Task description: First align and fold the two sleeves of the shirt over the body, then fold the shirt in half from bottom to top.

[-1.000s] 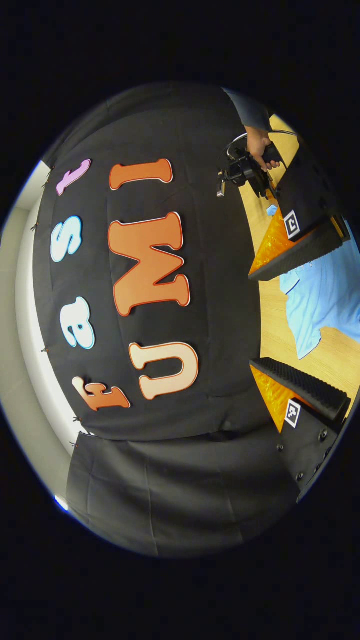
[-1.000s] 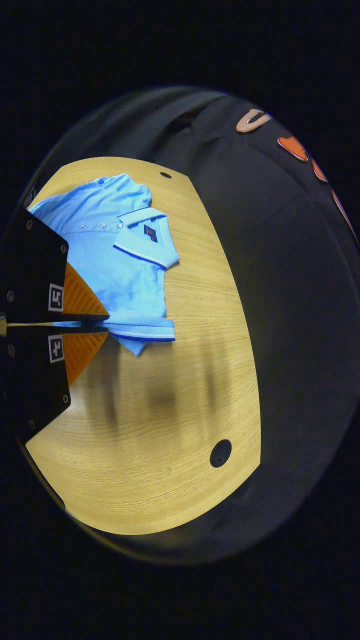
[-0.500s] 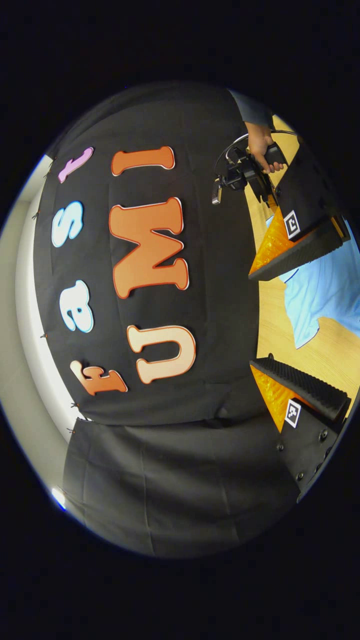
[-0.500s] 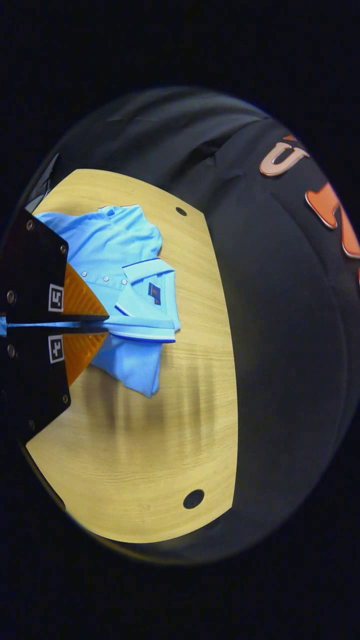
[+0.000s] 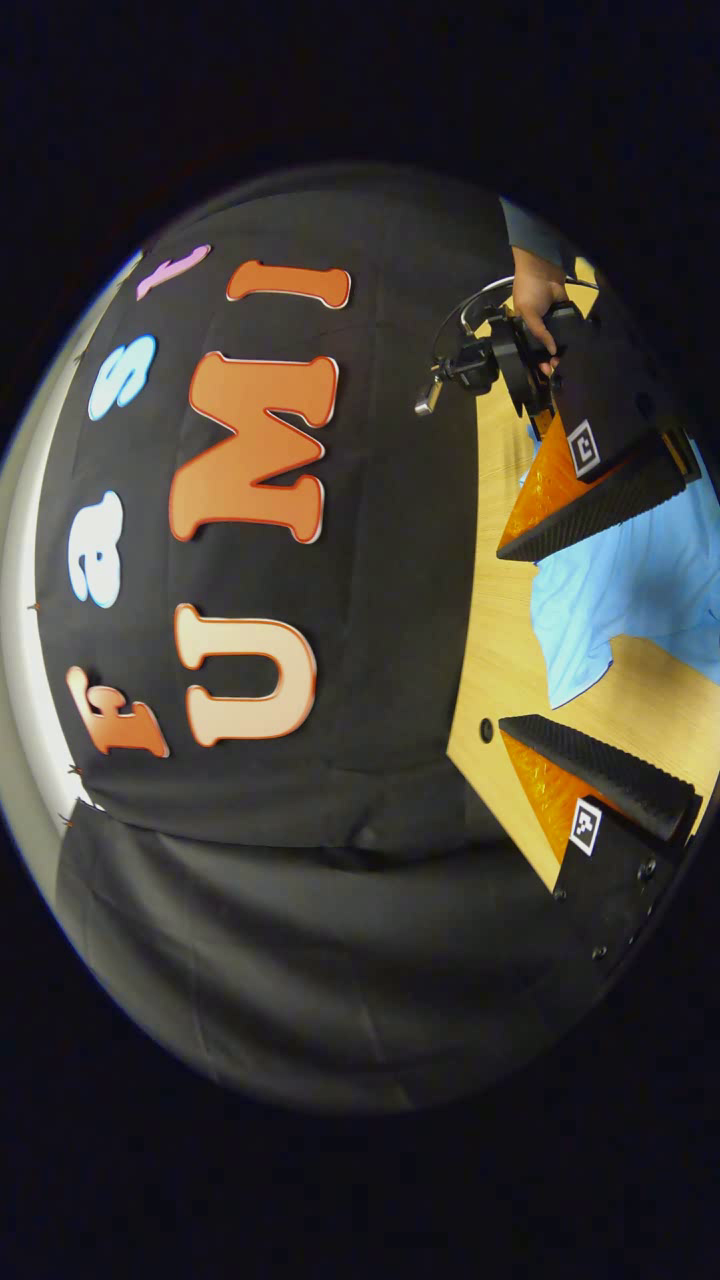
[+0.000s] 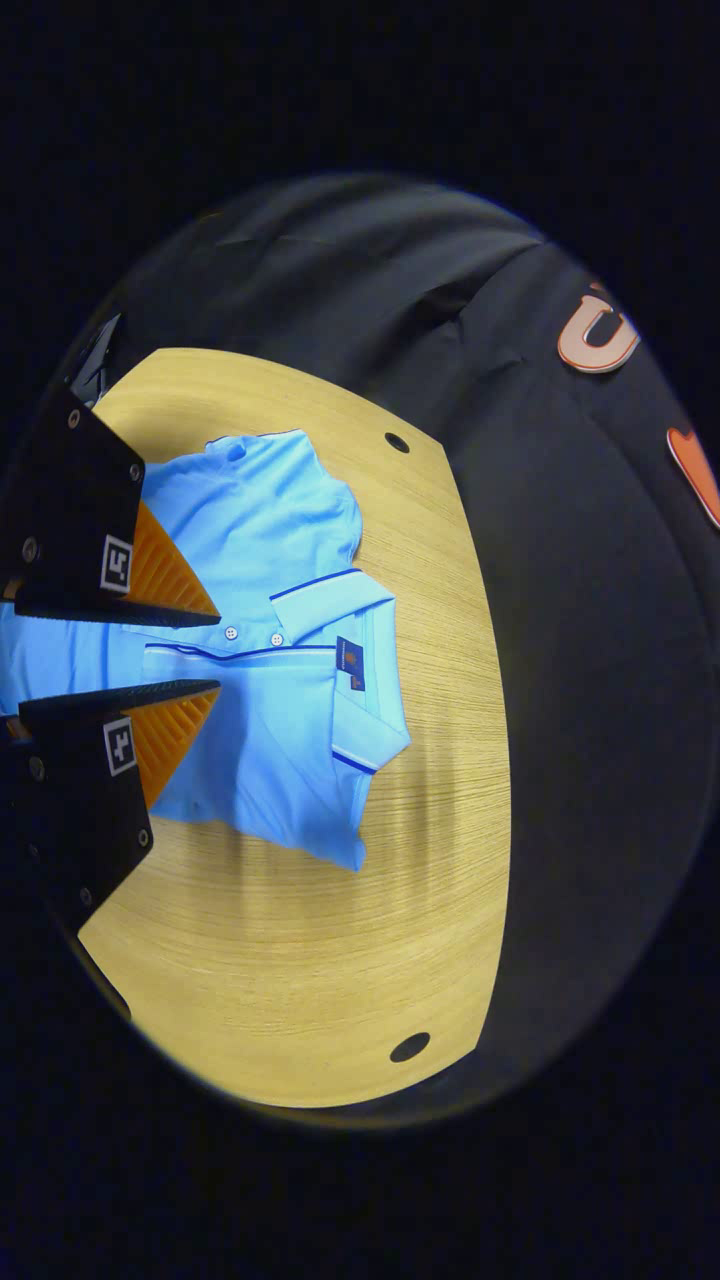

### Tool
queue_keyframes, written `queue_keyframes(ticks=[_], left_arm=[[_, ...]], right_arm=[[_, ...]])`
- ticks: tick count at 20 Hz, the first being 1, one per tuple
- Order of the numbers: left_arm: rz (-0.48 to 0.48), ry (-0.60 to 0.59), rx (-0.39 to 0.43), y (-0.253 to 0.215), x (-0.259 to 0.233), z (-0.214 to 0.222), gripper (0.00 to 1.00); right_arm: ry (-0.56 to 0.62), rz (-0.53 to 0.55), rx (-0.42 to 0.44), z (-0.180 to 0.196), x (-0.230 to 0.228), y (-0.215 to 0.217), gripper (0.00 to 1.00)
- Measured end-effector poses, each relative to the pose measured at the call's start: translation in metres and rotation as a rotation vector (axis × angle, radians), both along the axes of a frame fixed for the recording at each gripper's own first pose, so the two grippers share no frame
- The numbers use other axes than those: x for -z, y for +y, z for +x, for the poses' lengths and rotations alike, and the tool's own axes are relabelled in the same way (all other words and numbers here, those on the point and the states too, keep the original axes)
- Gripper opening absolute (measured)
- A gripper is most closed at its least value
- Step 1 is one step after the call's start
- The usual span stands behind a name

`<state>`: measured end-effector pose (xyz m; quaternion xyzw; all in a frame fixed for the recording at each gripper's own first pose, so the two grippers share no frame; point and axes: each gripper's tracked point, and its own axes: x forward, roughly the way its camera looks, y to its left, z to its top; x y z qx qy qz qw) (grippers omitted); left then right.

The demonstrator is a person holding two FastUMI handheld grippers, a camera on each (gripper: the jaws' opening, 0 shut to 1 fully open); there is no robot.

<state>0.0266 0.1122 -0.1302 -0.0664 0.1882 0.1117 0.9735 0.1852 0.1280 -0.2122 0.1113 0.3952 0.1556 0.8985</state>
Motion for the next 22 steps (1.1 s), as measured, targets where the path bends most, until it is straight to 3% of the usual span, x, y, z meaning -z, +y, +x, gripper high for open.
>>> queue_keyframes(ticks=[2, 6, 7, 8, 10, 11, 17, 19, 20, 21, 22], left_arm=[[-0.068, 0.048, 0.043, 0.014, 0.021, 0.017, 1.00], [-0.161, 0.147, 0.118, 0.047, 0.058, 0.045, 0.99], [-0.200, 0.173, 0.136, 0.052, 0.070, 0.050, 0.98], [-0.243, 0.204, 0.154, 0.056, 0.081, 0.055, 0.98], [-0.296, 0.281, 0.183, 0.065, 0.110, 0.067, 0.98], [-0.307, 0.318, 0.194, 0.070, 0.126, 0.074, 0.95], [-0.373, 0.587, 0.209, 0.083, 0.231, 0.102, 0.99], [-0.366, 0.673, 0.193, 0.088, 0.257, 0.107, 1.00], [-0.349, 0.726, 0.183, 0.089, 0.271, 0.107, 0.95], [-0.339, 0.776, 0.172, 0.090, 0.283, 0.108, 0.94], [-0.334, 0.827, 0.165, 0.087, 0.295, 0.107, 1.00]], right_arm=[[-0.021, -0.025, 0.053, -0.005, -0.007, -0.011, 0.31], [-0.039, -0.037, 0.194, -0.020, -0.017, -0.034, 0.42], [-0.048, -0.036, 0.229, -0.023, -0.019, -0.038, 0.38], [-0.054, -0.042, 0.269, -0.027, -0.020, -0.044, 0.50], [-0.066, -0.049, 0.339, -0.040, -0.022, -0.053, 0.58], [-0.074, -0.050, 0.367, -0.047, -0.023, -0.056, 0.59], [-0.087, -0.075, 0.470, -0.094, -0.018, -0.068, 0.76], [-0.092, -0.093, 0.490, -0.106, -0.015, -0.070, 0.74], [-0.094, -0.095, 0.498, -0.112, -0.015, -0.070, 0.80], [-0.093, -0.094, 0.506, -0.121, -0.016, -0.072, 0.80], [-0.087, -0.093, 0.517, -0.128, -0.017, -0.074, 0.80]])
